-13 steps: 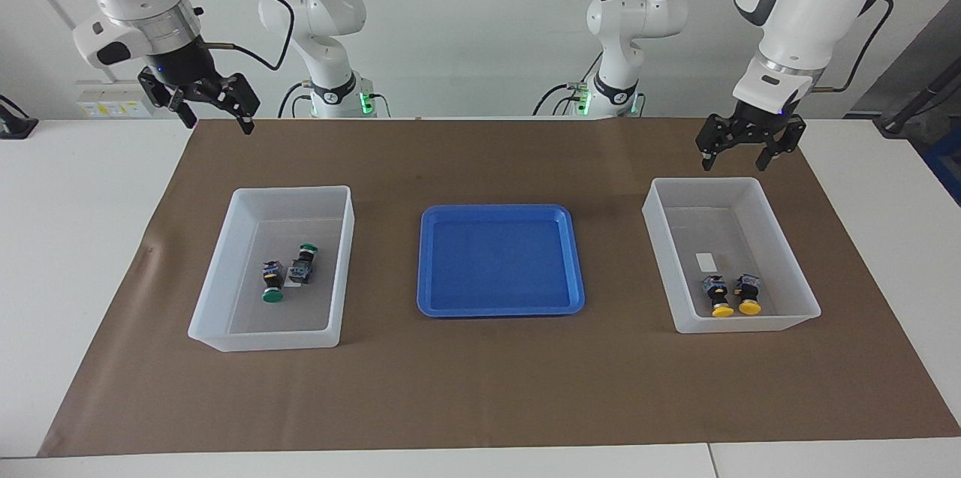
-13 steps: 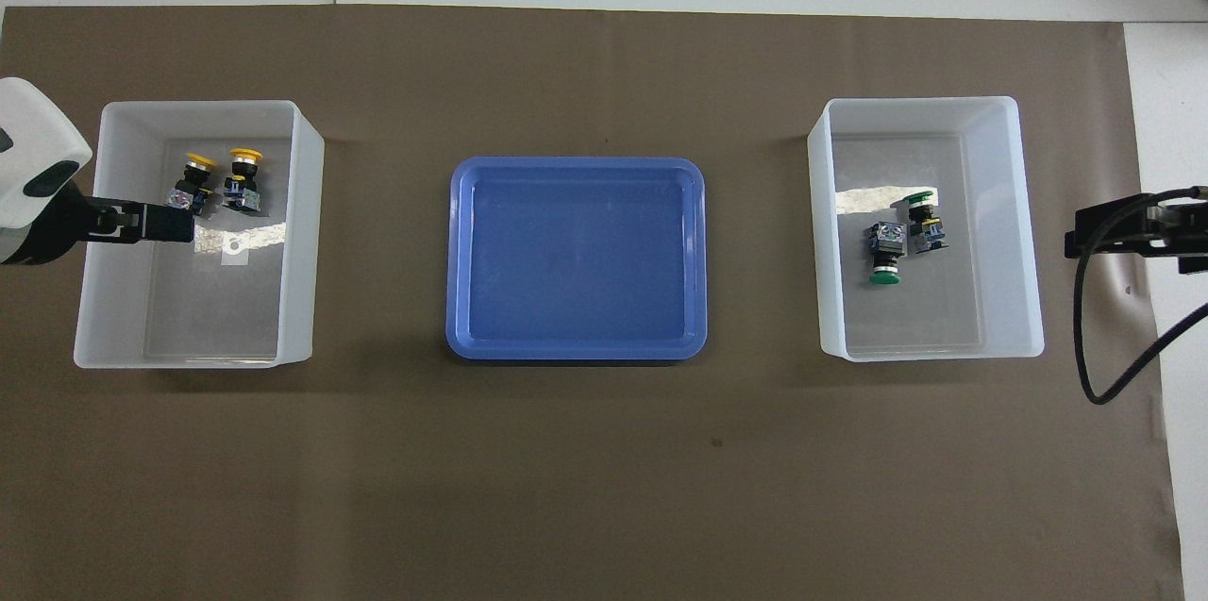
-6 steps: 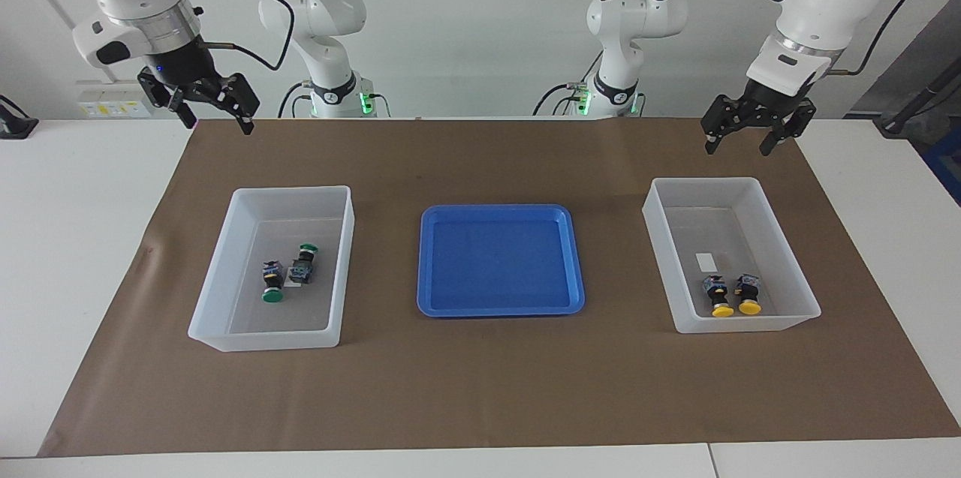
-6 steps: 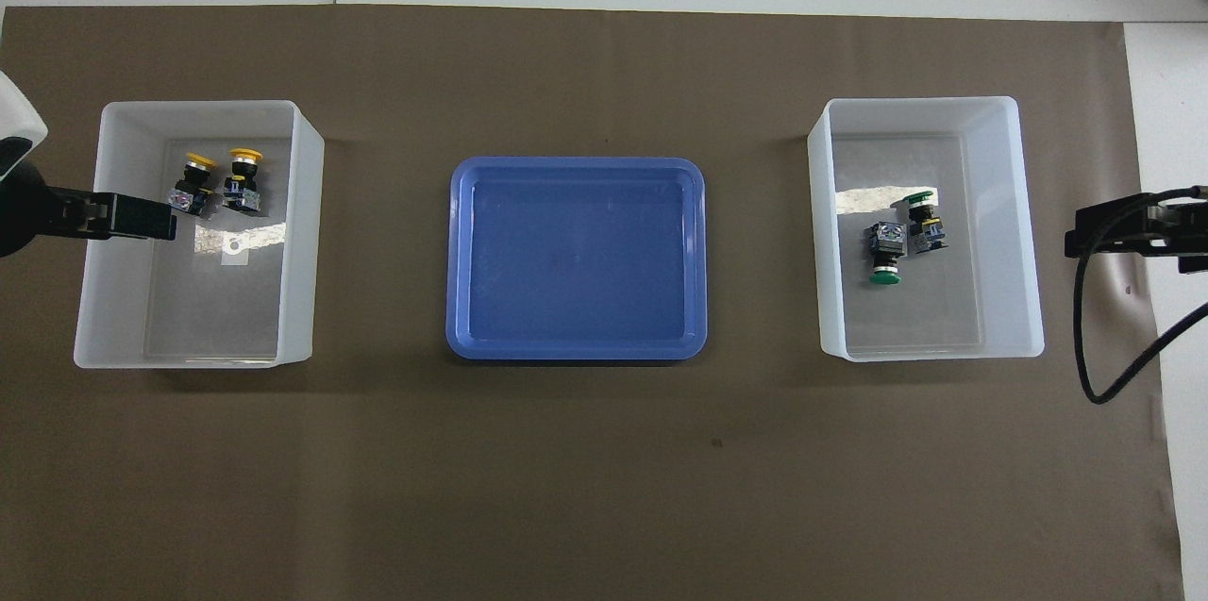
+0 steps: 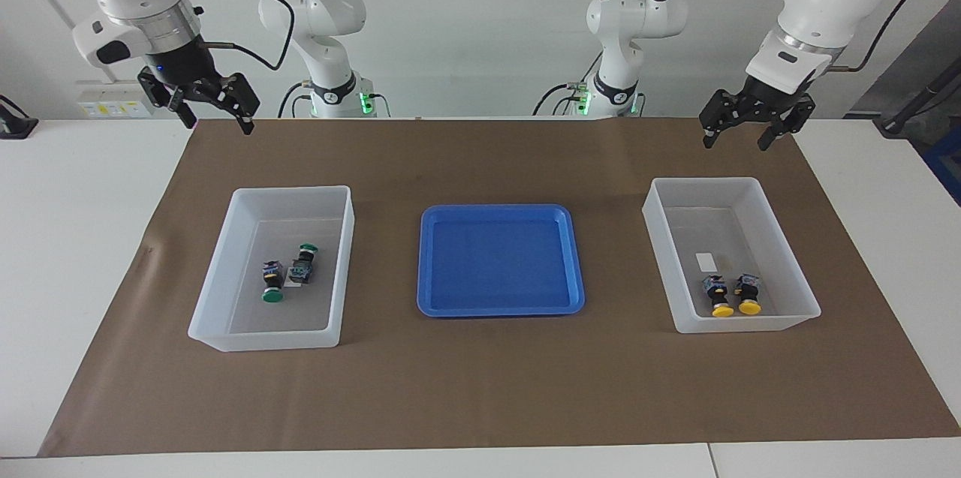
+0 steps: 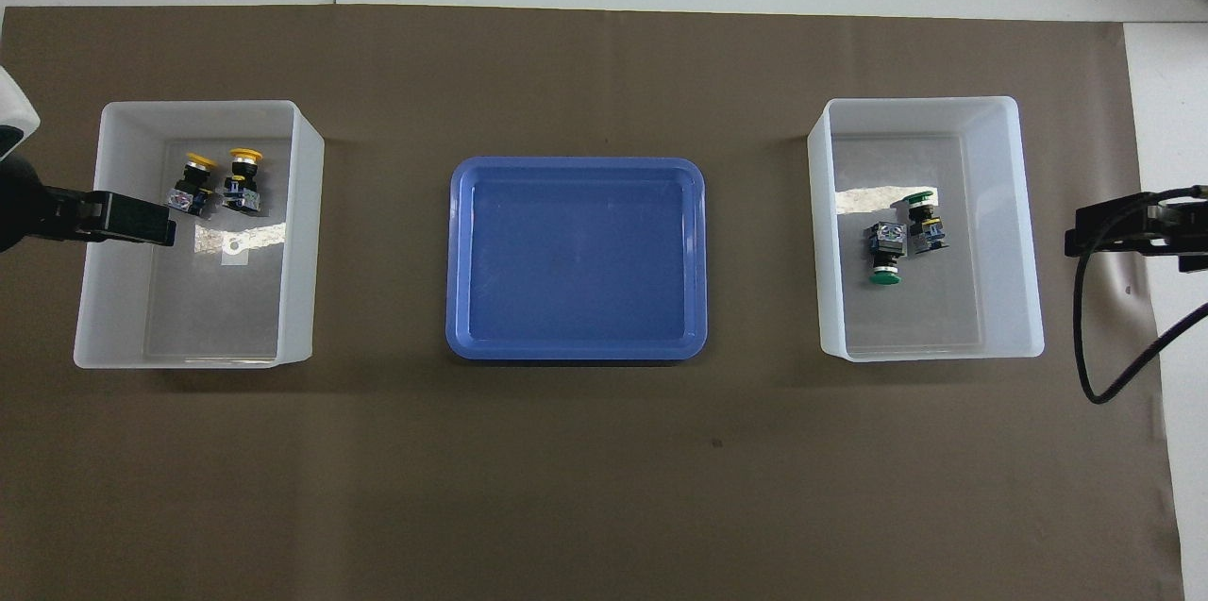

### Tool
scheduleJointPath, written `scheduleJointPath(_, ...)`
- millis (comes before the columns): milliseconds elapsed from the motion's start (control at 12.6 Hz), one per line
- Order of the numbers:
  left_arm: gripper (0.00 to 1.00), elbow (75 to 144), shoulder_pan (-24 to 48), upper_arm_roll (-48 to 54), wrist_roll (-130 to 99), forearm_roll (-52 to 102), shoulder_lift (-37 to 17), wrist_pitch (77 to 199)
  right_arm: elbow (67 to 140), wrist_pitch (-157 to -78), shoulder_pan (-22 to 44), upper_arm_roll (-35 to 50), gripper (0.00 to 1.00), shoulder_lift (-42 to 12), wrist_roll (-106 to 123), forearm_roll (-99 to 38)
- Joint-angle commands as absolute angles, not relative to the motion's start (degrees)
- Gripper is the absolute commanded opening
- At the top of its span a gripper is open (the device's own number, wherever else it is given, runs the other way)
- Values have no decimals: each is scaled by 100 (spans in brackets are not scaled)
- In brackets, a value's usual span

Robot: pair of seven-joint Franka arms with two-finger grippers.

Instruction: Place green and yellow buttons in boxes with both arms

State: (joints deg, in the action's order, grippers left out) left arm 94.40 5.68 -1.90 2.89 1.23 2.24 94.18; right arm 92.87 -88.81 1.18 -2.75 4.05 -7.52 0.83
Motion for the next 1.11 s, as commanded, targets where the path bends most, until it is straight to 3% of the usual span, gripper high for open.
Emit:
scheduleJointPath(0, 100, 8912, 695, -360, 387, 167, -105, 9089, 9439, -8982, 141, -299, 100, 536, -703, 44)
scheduleJointPath(1032, 100, 9167, 703, -360, 369, 193, 79, 8921, 9448, -9035, 141, -281, 100, 536, -703, 35)
